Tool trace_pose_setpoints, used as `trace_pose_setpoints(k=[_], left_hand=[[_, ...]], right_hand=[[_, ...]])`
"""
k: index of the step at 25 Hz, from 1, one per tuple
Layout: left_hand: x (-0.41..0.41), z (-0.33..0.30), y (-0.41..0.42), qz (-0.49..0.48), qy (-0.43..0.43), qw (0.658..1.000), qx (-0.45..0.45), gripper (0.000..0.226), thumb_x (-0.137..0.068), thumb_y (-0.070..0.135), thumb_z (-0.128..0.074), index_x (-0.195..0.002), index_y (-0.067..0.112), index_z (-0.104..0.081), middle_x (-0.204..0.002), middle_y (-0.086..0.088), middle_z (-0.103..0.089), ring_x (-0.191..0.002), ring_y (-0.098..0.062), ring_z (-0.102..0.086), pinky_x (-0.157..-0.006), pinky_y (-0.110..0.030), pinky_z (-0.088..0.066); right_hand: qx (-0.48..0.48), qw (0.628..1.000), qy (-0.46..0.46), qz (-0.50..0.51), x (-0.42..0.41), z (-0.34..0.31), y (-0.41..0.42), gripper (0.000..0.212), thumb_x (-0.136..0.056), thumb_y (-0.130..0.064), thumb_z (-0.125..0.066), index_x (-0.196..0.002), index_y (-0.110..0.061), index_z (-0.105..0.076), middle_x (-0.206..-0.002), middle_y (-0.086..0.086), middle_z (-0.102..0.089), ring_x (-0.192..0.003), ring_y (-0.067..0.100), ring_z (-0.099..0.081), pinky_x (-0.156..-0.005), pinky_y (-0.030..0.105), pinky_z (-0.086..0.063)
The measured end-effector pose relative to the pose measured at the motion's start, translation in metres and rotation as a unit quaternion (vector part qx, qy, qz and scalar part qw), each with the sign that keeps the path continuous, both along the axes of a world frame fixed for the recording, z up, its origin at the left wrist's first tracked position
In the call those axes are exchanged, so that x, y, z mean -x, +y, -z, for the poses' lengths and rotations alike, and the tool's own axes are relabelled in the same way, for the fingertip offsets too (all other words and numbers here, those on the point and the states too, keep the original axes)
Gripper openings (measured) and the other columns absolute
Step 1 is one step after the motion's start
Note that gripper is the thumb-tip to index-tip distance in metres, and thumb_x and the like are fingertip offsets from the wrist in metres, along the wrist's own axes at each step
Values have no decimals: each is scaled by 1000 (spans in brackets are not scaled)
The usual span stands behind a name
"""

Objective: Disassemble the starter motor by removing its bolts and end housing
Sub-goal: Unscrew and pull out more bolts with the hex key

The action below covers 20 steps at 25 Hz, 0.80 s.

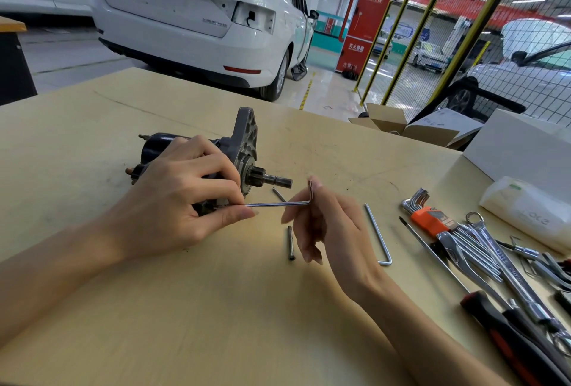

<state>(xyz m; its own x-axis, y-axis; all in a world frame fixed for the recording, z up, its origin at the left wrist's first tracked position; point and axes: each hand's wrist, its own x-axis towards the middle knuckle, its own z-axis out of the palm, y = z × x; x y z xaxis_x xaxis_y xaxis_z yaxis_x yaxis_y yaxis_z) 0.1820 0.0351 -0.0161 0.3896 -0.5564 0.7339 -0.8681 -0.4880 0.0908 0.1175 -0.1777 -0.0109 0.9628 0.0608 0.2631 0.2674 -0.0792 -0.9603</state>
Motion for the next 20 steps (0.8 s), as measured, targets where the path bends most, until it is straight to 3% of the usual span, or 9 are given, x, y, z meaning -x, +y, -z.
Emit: trace_pose_setpoints(k=[4, 10, 13, 20], left_hand=[[0, 0, 1, 2, -4, 1000, -6, 34, -89, 48, -60, -73, 22, -75, -86, 11, -66, -90, -15, -52, -81, -37, -38], [0, -1, 0, 5, -9, 1000, -8, 33, -89, 46, -61, -74, 22, -76, -85, 12, -65, -88, -15, -52, -78, -39, -40], [-1, 0, 0, 3, -13, 1000, -7, 33, -89, 45, -60, -73, 21, -76, -84, 12, -65, -88, -15, -52, -79, -38, -39], [-1, -1, 0, 0, -24, 1000, -10, 36, -90, 46, -59, -71, 19, -74, -84, 10, -66, -87, -18, -54, -76, -39, -40]], right_hand=[[17, 999, -8, -26, 2, -2, 0, 53, -95, -41, -43, -60, -8, -63, -43, 9, -47, -38, 17, -42, -41, 21, -34], [27, 998, -22, -53, 4, -2, -1, 23, -82, -18, -48, -69, -8, -64, -44, 10, -44, -40, 18, -38, -42, 21, -28], [33, 998, -13, -50, 3, -1, -2, 26, -79, -12, -42, -74, -10, -67, -44, 6, -44, -42, 19, -38, -43, 26, -27], [34, 998, -29, -32, 2, 0, 0, 32, -80, -5, -37, -76, -5, -69, -43, 8, -43, -41, 19, -37, -43, 17, -34]])
